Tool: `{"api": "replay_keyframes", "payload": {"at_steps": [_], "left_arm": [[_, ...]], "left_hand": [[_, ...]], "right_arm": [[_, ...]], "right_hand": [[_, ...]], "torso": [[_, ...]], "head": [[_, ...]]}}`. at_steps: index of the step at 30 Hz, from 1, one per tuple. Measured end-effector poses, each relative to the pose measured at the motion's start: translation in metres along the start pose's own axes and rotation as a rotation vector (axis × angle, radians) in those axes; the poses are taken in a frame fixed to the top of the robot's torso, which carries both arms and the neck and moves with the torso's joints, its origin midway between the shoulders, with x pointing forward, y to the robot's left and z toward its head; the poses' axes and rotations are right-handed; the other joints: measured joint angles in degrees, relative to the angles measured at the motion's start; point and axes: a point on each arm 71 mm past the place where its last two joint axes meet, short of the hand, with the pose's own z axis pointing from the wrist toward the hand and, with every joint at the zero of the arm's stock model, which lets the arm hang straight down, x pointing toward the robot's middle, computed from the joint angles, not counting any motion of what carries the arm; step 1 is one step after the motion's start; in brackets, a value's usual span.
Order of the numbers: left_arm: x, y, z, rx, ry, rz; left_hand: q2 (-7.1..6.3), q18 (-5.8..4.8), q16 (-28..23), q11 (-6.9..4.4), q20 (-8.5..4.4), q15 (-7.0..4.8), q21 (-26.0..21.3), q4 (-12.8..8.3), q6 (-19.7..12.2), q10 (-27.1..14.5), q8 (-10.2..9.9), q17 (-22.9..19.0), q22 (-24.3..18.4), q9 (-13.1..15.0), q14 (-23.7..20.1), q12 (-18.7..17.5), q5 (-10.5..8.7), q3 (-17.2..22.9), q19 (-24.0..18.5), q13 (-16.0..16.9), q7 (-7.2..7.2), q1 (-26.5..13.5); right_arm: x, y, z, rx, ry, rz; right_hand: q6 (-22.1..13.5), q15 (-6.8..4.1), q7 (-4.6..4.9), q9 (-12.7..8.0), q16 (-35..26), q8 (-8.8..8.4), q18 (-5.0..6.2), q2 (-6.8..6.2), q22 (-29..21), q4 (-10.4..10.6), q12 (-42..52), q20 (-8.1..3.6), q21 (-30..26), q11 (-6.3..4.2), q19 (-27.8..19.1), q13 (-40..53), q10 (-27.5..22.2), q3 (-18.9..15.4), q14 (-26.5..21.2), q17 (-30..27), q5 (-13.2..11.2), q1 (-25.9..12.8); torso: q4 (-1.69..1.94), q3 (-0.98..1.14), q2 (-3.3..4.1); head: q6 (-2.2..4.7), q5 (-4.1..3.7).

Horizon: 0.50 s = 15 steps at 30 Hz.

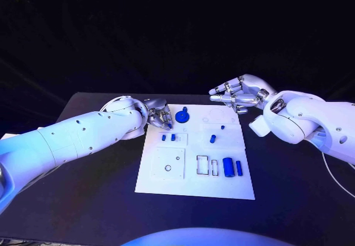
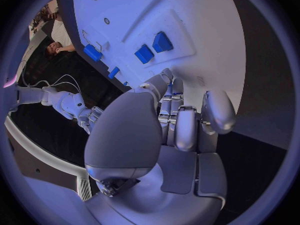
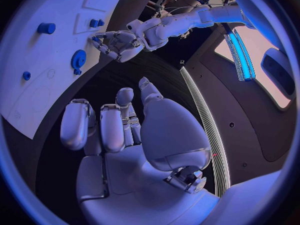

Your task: Assemble the parts on the task board

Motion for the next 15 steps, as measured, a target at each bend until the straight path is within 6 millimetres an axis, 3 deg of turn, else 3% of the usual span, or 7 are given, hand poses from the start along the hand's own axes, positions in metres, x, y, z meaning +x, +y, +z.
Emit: {"api": "replay_keyframes", "payload": {"at_steps": [15], "left_arm": [[0.001,-0.0024,0.0022,0.002,0.007,0.012]], "left_hand": [[0.13,0.0,0.0,-0.01,0.0,0.0,0.0,0.01,-0.01,0.41,-0.14,-0.02,-0.01,0.05,0.0,0.0,0.0,0.01,0.0,0.07,0.0,-0.23]], "right_arm": [[0.0006,0.0002,0.0001,-0.001,0.003,0.0]], "right_hand": [[0.0,0.0,0.0,0.0,0.0,0.0,0.0,0.0,0.0,0.0,0.0,0.0,0.0,0.0,0.0,0.0,0.0,0.0,0.0,0.0,-0.01,0.0]], "torso": [[0.03,0.01,-0.03]], "head": [[0.01,-0.13]]}}
